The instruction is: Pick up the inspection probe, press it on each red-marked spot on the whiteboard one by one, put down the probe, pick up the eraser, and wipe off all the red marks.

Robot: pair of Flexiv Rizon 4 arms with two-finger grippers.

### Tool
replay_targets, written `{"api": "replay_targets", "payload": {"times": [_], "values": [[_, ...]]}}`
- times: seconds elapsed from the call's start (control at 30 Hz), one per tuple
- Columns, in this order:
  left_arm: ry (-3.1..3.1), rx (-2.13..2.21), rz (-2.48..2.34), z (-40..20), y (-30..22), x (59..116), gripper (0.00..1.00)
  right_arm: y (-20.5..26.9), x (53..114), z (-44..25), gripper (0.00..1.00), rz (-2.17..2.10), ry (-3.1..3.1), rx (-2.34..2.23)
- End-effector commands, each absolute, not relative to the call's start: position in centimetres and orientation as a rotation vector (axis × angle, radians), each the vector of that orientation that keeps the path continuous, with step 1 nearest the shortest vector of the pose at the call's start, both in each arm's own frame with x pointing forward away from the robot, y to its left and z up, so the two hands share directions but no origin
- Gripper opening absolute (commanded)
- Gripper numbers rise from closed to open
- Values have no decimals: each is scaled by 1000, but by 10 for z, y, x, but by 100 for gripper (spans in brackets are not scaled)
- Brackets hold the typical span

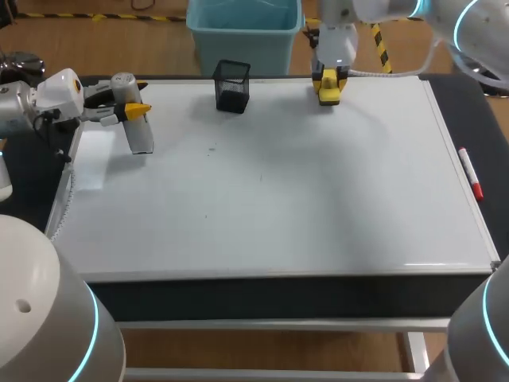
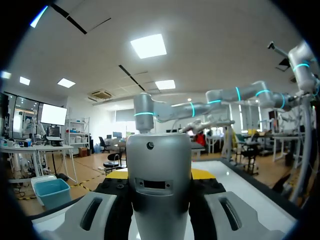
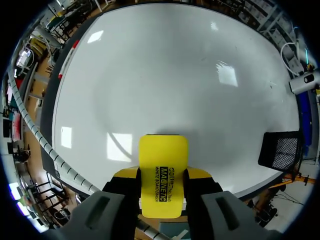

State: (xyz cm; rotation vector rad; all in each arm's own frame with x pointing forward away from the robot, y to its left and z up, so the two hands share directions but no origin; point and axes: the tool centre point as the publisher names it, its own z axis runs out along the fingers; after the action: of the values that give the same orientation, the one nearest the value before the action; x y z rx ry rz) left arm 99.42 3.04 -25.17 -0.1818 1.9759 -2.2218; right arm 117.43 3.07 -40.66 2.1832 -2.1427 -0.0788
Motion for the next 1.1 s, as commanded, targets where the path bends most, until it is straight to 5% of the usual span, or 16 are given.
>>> {"api": "replay_targets", "payload": {"times": [0.03, 0.87, 1.0, 1.07, 1.1], "values": [[1975, -181, -2222, -251, 30, 994, 0, 34, 1184, -410, 0, -151, -2099, 2143], [1975, -181, -2222, -251, 30, 994, 0, 36, 1188, -425, 0, -160, -2110, 2130], [1975, -181, -2222, -251, 30, 994, 0, 36, 1185, -427, 42, -157, -2111, 2122], [1975, -181, -2222, -251, 30, 994, 0, 36, 1184, -427, 100, -154, -2109, 2120], [1975, -181, -2222, -251, 30, 994, 0, 36, 1183, -428, 100, -156, -2109, 2119]]}}
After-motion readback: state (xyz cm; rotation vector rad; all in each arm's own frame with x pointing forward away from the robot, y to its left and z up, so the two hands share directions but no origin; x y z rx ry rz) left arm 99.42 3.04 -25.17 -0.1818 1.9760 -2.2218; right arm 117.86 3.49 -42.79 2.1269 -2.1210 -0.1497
